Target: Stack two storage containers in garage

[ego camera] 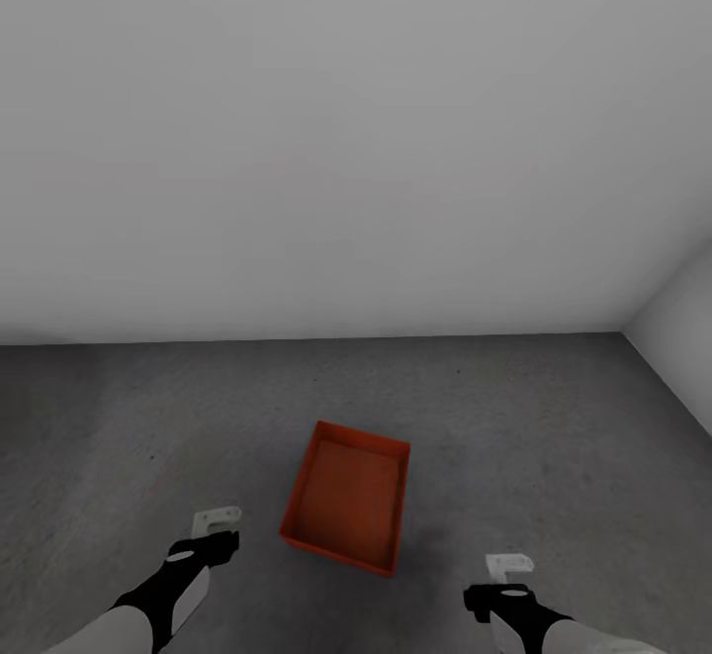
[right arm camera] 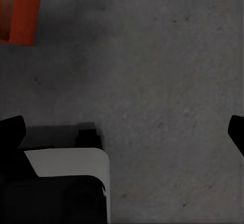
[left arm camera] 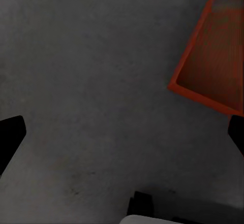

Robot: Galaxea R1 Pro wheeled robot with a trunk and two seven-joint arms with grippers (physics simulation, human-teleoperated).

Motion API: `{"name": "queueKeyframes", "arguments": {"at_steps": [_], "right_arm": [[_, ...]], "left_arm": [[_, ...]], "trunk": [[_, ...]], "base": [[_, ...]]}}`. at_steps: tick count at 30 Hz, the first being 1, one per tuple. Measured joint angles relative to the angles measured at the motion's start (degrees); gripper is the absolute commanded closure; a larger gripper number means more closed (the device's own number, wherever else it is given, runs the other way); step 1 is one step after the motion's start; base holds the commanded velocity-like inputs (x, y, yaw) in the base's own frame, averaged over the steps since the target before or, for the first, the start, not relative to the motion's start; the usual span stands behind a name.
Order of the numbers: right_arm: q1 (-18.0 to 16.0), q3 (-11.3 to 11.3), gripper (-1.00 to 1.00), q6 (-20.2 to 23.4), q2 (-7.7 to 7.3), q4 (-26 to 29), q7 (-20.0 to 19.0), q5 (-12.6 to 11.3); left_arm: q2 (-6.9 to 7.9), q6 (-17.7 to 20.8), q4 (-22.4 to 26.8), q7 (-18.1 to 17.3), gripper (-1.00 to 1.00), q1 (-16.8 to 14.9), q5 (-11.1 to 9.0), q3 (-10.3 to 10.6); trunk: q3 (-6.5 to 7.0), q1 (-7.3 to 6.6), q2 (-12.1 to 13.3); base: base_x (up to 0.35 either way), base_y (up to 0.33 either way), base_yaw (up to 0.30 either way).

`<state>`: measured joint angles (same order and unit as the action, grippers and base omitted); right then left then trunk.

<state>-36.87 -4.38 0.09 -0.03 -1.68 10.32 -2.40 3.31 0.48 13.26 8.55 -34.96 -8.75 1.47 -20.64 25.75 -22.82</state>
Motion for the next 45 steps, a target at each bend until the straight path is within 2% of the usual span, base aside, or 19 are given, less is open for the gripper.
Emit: {"name": "queueKeyframes", "arguments": {"at_steps": [4, 8, 34, 41, 45], "right_arm": [[0.02, 0.0, -1.0, -0.06, -0.08, -0.02, 0.01, 0.0], [0.03, 0.0, -1.0, -0.15, -0.13, -0.02, 0.04, 0.0], [0.03, -0.04, -1.0, 0.27, -0.43, -0.03, -0.71, 0.29], [0.52, -0.05, -1.0, 0.51, -0.35, -0.04, -0.33, 0.35], [2.99, 0.01, -1.0, 0.22, -0.51, -0.04, -0.17, 0.32]], "left_arm": [[-0.14, -3.22, -0.19, 0.15, -1.0, 0.02, 0.01, 0.01], [-0.13, -4.43, -0.22, 0.12, -1.0, 0.02, -0.04, 0.02], [0.0, -4.85, -1.0, 0.15, -1.0, 0.01, -0.23, 0.01], [0.05, -4.9, -4.88, 0.02, -1.0, 0.02, -0.19, -0.03], [0.17, -4.89, -7.88, 0.0, -1.0, 0.02, -0.26, -0.07]], "trunk": [[0.0, 0.0, 0.0], [0.0, 0.01, 0.0], [0.0, 0.04, 0.01], [0.0, 0.04, 0.01], [0.0, 0.03, 0.01]], "base": [[0.0, 0.0, 0.0], [-0.041, 0.0, 0.0], [-0.323, 0.0, 0.0], [-0.34, 0.0, 0.0], [-0.331, 0.0, 0.0]]}}
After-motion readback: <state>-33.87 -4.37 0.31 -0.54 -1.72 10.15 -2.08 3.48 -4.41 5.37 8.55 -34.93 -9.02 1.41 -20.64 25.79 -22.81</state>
